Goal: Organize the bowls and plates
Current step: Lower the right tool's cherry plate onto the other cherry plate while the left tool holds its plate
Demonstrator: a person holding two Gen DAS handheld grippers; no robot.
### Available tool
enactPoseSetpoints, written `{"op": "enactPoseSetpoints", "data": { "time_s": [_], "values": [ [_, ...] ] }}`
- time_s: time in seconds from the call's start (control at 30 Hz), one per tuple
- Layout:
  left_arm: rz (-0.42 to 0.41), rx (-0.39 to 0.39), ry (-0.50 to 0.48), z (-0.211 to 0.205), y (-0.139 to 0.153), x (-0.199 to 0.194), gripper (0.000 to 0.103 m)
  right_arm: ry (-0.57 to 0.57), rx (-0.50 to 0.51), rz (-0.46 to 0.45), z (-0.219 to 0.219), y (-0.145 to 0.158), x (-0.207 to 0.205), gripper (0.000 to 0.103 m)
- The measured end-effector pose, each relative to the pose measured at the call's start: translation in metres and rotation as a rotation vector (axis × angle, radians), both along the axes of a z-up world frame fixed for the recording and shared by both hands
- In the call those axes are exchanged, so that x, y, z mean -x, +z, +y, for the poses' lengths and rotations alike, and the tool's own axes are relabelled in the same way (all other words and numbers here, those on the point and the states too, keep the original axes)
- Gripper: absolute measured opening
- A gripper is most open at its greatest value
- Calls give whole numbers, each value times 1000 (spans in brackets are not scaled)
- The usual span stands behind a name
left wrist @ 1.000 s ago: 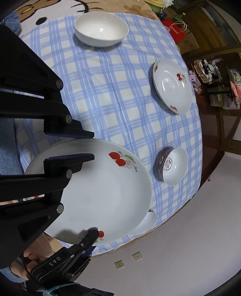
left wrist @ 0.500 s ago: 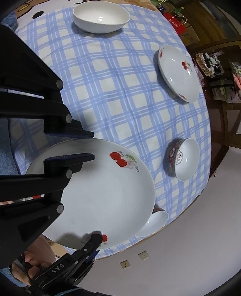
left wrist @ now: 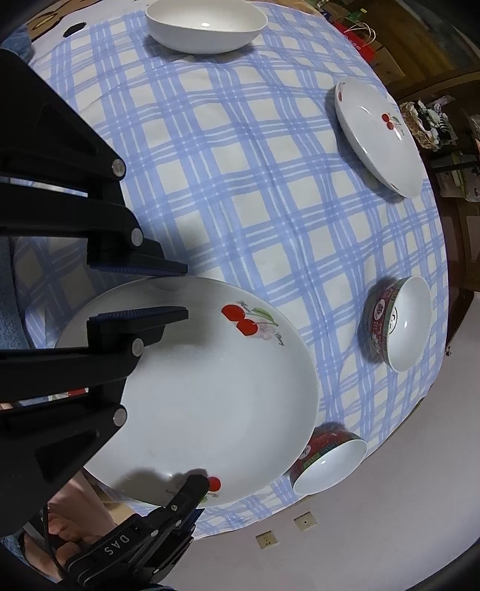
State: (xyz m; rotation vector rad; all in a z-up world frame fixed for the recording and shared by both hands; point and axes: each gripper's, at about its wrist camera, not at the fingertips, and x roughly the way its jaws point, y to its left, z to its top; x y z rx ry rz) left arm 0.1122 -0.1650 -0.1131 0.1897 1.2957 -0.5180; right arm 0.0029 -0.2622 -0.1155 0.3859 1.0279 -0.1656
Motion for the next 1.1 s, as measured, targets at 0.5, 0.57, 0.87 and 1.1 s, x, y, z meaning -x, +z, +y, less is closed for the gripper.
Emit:
{"op": "enactPoseSetpoints", "data": {
  "time_s": [0.5, 0.57, 0.87, 1.1],
  "values": [
    [4, -52, -9, -3, -17, 5, 15, -11, -19, 55, -3, -15, -9, 17],
    [19, -48, -5, -3, -20, 4, 15, -11, -18, 60, -2, -17, -10, 17],
    [27, -55, -13, -5, -26, 2, 15, -22, -29, 83, -4, -24, -14, 17],
    [30, -54, -11, -6, -27, 1, 15, -31, -37, 97, -6, -28, -17, 17]
  ]
}}
